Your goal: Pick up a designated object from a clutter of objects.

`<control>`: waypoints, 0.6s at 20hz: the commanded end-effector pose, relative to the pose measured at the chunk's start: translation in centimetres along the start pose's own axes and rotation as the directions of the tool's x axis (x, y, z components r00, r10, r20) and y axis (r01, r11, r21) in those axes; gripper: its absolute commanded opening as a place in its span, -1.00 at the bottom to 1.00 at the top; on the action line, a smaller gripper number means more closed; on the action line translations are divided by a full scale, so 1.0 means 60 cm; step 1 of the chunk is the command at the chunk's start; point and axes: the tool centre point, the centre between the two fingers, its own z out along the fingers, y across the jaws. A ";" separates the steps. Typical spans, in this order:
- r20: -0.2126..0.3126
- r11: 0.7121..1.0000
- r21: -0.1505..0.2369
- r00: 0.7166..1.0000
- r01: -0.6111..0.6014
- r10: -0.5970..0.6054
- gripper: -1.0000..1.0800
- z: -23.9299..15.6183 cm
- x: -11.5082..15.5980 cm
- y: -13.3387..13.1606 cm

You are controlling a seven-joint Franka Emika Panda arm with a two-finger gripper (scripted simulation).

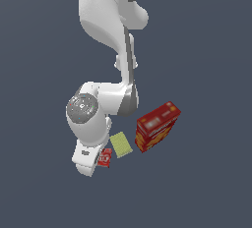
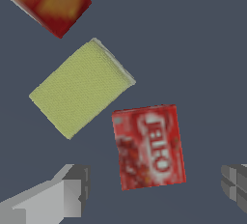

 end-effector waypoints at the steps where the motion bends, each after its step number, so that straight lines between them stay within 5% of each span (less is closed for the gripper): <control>1: -0.007 0.999 0.000 0.999 0.045 -0.045 0.92 0.016 -0.003 0.005; 12: -0.023 0.991 -0.001 0.991 0.133 -0.133 0.92 0.050 -0.011 0.014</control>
